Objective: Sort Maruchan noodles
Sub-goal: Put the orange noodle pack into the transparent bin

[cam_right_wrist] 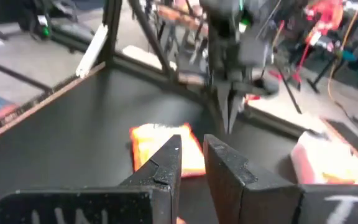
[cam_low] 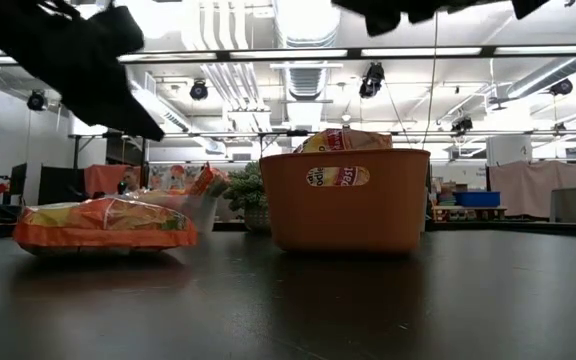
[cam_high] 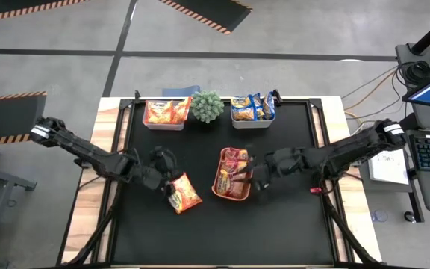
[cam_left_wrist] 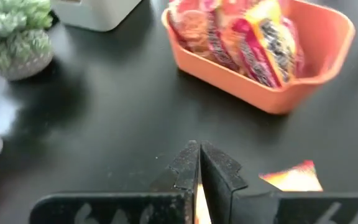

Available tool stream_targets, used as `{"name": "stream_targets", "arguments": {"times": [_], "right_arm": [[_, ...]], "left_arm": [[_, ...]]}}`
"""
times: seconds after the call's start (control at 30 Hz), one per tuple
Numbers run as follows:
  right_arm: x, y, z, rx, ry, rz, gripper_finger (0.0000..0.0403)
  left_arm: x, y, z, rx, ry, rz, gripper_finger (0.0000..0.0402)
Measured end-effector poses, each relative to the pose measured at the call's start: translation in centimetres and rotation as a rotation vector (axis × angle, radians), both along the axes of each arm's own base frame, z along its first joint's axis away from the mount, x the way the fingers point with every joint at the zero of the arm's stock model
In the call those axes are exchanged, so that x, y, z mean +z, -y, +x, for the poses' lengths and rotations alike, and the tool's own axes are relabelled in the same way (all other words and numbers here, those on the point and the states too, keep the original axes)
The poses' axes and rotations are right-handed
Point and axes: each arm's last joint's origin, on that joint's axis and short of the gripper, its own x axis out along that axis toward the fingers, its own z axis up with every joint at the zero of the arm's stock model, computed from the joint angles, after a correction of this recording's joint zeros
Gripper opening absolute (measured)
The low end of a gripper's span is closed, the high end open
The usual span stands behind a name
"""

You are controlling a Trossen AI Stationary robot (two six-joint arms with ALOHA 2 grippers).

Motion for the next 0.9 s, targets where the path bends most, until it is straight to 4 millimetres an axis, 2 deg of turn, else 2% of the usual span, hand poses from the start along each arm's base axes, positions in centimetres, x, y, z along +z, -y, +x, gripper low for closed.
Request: {"name": "stream_targets", "arguments": {"times": [0.1,0.2,0.3,0.4,0.53,0.67,0.8,0.9], "right_arm": [[1.5,1.3,-0.8,0.022,0.055,0.007,0.0059],[2.1,2.1,-1.6,0.002,0.078,0.011,0.0059],[1.6,2.7,-2.4,-0.014,0.053,0.008,0.0059],[1.3,3.2,-3.2,-0.028,0.058,-0.008,0.0059],[1.9,4.0,-4.1,-0.054,0.098,-0.023,0.0059],[1.9,4.4,-4.9,-0.067,0.112,-0.020,0.0059],[1.7,4.4,-5.4,-0.063,0.116,-0.042,0.0059],[1.9,4.5,-5.6,-0.064,0.121,-0.044,0.0059]], "left_arm": [[0.0,-1.5,0.4,0.039,-0.006,-0.080,0.0000],[0.0,-2.3,0.7,0.041,-0.015,-0.177,0.0000],[-0.1,-2.5,0.7,0.036,-0.025,-0.263,0.0003],[-0.4,-2.4,0.5,0.062,-0.053,-0.377,0.0023],[-1.1,-2.3,0.0,0.141,-0.121,-0.486,0.0078],[-1.5,-2.2,0.2,0.158,-0.146,-0.513,0.0158],[-2.3,-1.5,0.5,0.063,-0.200,-0.360,0.0241],[-2.9,-0.9,0.5,-0.018,-0.256,-0.303,0.0286]]}}
